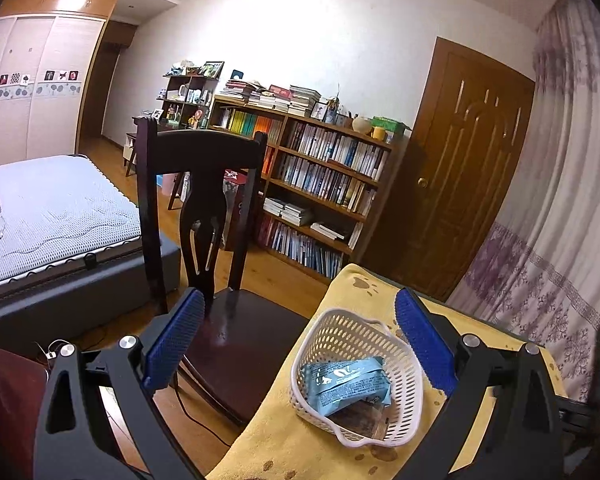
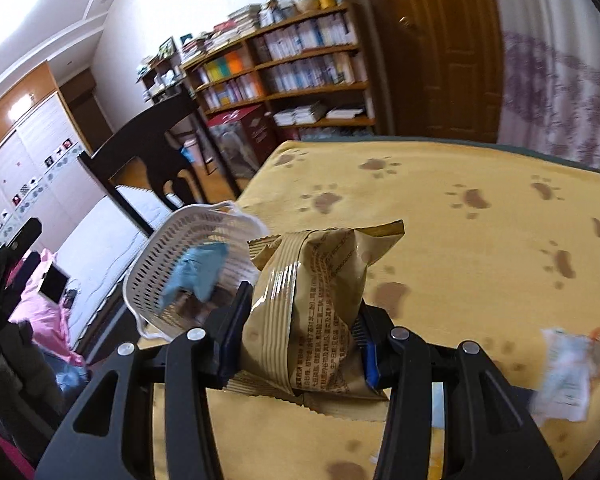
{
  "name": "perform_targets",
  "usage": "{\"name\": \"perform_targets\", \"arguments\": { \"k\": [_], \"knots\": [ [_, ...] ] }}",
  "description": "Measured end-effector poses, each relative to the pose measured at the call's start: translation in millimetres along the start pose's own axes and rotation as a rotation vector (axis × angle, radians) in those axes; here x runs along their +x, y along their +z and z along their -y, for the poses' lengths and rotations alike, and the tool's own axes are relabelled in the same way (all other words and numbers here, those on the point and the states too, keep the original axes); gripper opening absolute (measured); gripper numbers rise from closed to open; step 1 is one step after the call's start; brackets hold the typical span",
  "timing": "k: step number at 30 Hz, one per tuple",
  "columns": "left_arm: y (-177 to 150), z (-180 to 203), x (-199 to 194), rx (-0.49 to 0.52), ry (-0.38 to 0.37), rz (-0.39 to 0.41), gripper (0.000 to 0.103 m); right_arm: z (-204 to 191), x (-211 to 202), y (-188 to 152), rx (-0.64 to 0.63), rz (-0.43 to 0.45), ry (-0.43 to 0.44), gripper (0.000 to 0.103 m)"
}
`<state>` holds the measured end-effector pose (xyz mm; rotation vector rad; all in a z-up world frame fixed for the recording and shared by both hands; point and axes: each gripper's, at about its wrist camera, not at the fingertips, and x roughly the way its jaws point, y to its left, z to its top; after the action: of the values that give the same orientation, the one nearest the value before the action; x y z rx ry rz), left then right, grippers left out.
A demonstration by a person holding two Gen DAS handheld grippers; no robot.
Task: Organize snacks
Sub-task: 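Carry the tan snack bag in the right tool over the white basket, then lower the tan snack bag into the basket and open the right tool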
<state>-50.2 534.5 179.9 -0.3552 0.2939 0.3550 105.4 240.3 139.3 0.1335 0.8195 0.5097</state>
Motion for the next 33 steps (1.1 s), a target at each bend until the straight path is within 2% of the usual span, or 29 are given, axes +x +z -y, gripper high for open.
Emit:
{"name": "perform_targets", "arguments": {
  "k": [4, 10, 16, 21, 22, 23, 25, 29, 33],
  "knots": [
    [2, -3, -1, -0.009, -0.005, 0.002, 0.098, -28, 30, 8, -0.007, -0.059, 0.05, 0.047],
    [3, -7, -1, -0.026, -0.004, 0.005, 0.098, -77, 64, 23, -0.055, -0.098, 0.099, 0.047],
    [4, -13, -1, -0.057, -0.005, 0.004, 0.098, -113, 97, 33, -0.079, -0.127, 0.1, 0.047],
    [4, -15, 3, -0.061, -0.01, -0.001, 0.098, -129, 123, 40, -0.068, -0.141, 0.108, 0.05],
    [5, -14, 3, -0.06, -0.009, -0.001, 0.098, -129, 124, 41, -0.063, -0.138, 0.116, 0.054],
    [5, -14, 4, -0.06, -0.008, 0.0, 0.098, -131, 126, 42, -0.057, -0.133, 0.132, 0.064],
    [6, -13, 3, -0.057, -0.009, 0.003, 0.098, -135, 126, 41, -0.079, -0.13, 0.168, 0.065],
    [6, -13, 3, -0.056, -0.012, 0.007, 0.098, -137, 122, 38, -0.12, -0.125, 0.173, 0.065],
    [6, -13, 3, -0.056, -0.015, 0.006, 0.098, -129, 117, 37, -0.106, -0.122, 0.168, 0.065]
  ]
}}
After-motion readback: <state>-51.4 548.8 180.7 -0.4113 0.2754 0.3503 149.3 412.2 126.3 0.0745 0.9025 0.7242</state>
